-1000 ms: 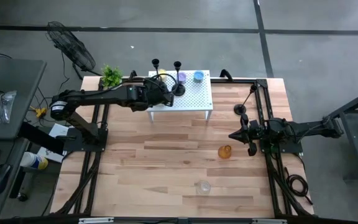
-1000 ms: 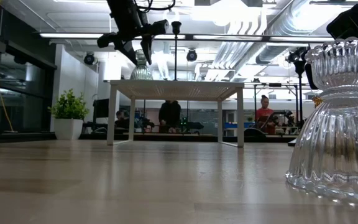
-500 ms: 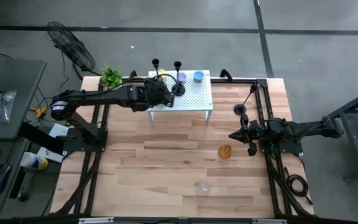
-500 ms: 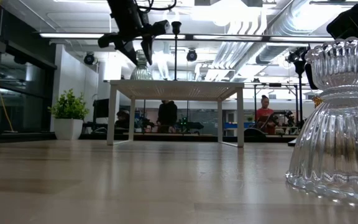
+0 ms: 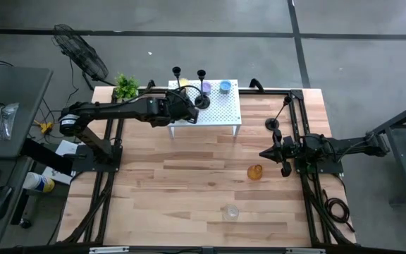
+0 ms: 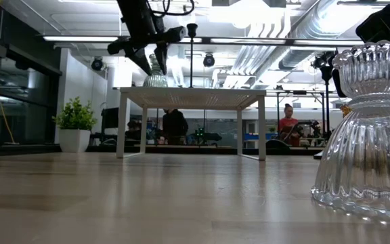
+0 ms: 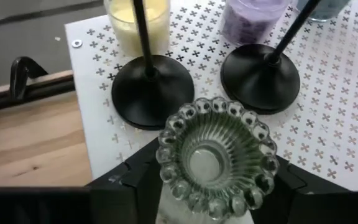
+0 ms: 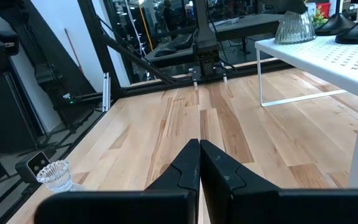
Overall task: Pick & Place candle stick holders
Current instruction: Put the green glass candle holder on the shelf
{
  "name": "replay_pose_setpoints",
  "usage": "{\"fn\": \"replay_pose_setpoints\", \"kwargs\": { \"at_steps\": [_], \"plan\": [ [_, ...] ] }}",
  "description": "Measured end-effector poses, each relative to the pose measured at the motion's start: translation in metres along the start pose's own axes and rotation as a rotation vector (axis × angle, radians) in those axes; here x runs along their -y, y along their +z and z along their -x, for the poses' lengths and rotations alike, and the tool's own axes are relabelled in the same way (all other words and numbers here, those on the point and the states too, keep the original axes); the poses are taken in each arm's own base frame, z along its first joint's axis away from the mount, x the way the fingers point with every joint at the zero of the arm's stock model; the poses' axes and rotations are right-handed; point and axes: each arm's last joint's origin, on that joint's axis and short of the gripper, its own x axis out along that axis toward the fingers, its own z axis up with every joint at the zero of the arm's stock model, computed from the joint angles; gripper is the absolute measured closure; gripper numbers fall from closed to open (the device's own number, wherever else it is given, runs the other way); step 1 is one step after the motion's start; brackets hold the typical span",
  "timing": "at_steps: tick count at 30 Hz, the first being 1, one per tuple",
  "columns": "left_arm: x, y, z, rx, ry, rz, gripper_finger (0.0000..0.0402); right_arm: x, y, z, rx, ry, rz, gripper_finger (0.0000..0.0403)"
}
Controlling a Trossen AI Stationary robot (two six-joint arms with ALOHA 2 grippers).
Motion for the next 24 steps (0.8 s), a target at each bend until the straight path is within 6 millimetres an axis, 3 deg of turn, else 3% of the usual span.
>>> {"fn": "replay_pose_setpoints", "kwargs": {
  "at_steps": [12,24],
  "plan": [
    [-0.0028,0.0011,0.0012,0.046,0.048,-0.034,0.0132,0.0,0.0,0.0,0.0,0.0,0.0,0.0401],
    [0.0009,0.0029,0.0033,0.093,0.038,-0.084,0.0125,0.0,0.0,0.0,0.0,0.0,0.0,0.0401]
  ]
}}
